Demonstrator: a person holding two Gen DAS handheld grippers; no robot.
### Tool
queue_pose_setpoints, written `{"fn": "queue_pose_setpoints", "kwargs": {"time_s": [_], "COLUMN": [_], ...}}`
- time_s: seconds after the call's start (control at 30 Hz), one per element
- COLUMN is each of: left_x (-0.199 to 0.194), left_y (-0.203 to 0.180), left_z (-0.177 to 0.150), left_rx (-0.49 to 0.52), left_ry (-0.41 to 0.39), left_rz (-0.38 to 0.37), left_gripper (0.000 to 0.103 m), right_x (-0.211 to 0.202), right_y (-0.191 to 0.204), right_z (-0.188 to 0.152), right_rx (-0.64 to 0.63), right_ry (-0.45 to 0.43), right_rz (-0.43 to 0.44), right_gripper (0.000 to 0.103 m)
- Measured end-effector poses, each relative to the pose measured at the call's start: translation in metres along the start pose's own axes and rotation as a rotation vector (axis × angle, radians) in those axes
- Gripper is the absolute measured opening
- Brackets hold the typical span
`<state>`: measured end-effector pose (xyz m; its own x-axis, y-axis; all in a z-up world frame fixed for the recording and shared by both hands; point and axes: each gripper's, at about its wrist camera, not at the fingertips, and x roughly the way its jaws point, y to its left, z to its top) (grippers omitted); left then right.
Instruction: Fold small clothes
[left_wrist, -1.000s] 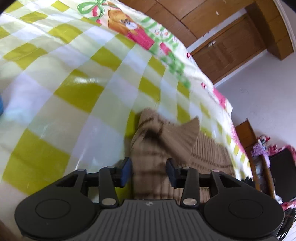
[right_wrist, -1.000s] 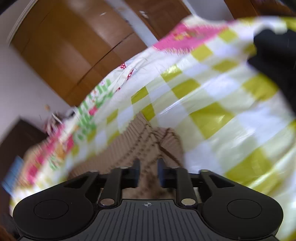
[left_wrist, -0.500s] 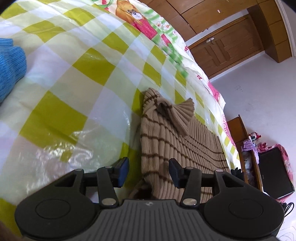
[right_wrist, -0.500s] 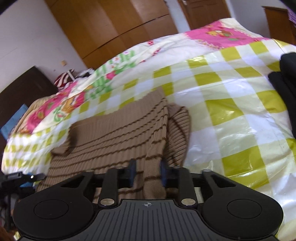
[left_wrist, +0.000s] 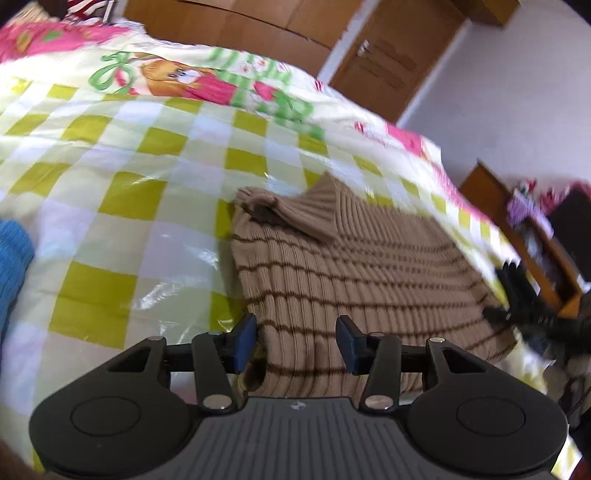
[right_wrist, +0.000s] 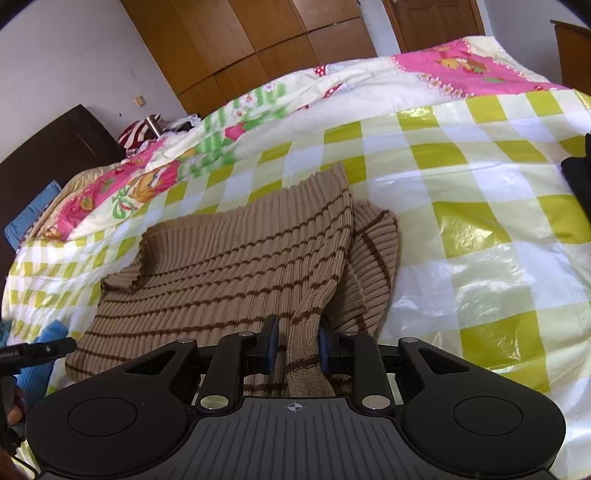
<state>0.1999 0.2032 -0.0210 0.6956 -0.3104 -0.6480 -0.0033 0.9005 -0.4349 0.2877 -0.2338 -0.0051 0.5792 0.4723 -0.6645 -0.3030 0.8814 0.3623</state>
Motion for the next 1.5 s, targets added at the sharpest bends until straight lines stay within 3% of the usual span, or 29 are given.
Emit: {"fn": "queue_pose_setpoints", "kwargs": {"time_s": [0.13,0.33,0.37,0.43,0.53,0.67,0.8,0.87,0.9,1.0,1.1,1.23,1.4,1.5], "left_x": [0.016,0.025,0.026,0.025,0.015,-0.009,0.002,0.017,0.019,0.017,0.016,0.014,0.008,0.007], "left_y": [0.018,0.016,0.014,0.009,0.003,0.000,0.015,0.030,0.037,0.043,0.036,0.039,0.046,0.047], "left_z": [0.003,0.007,0.011,0.019,0.027,0.022,-0.002,-0.014,-0.018,-0.014,-0.005,0.006,0.009,0.005], "left_rx": [-0.105,-0.106,-0.099,-0.087,-0.072,-0.104,-0.170,-0.222,-0.254,-0.292,-0.220,-0.212,-0.187,-0.226], "left_ry": [0.051,0.047,0.038,0.019,-0.015,-0.053,-0.001,0.040,0.037,0.024,0.012,-0.023,-0.088,-0.135], "left_rz": [-0.019,0.005,0.017,0.030,0.003,-0.094,-0.059,-0.018,-0.037,-0.062,-0.027,0.014,0.102,0.101], "left_gripper": [0.058,0.058,0.055,0.033,0.026,0.025,0.025,0.025,0.027,0.029,0.033,0.041,0.042,0.042], "right_x": [-0.006,0.001,0.006,0.010,0.005,-0.035,-0.065,-0.049,-0.038,-0.025,-0.032,-0.046,-0.066,-0.058], "right_y": [0.000,-0.005,-0.005,-0.006,-0.008,-0.005,-0.009,-0.017,-0.020,-0.030,-0.022,-0.006,0.009,0.038], "right_z": [-0.004,-0.003,-0.003,-0.002,0.003,0.005,-0.017,-0.034,-0.042,-0.053,-0.047,-0.041,-0.031,-0.010], "right_rx": [0.004,0.007,0.013,0.031,0.055,0.070,0.109,0.103,0.093,0.123,0.071,-0.047,-0.111,-0.145], "right_ry": [-0.002,0.036,0.038,0.024,-0.004,-0.078,-0.103,-0.042,-0.006,0.025,-0.005,-0.034,-0.139,-0.146], "right_rz": [0.015,0.057,0.054,0.044,0.039,0.097,0.108,0.030,-0.018,-0.033,-0.046,-0.128,-0.231,-0.098], "right_gripper": [0.009,0.016,0.016,0.015,0.007,0.006,0.006,0.006,0.006,0.008,0.012,0.016,0.018,0.018]}}
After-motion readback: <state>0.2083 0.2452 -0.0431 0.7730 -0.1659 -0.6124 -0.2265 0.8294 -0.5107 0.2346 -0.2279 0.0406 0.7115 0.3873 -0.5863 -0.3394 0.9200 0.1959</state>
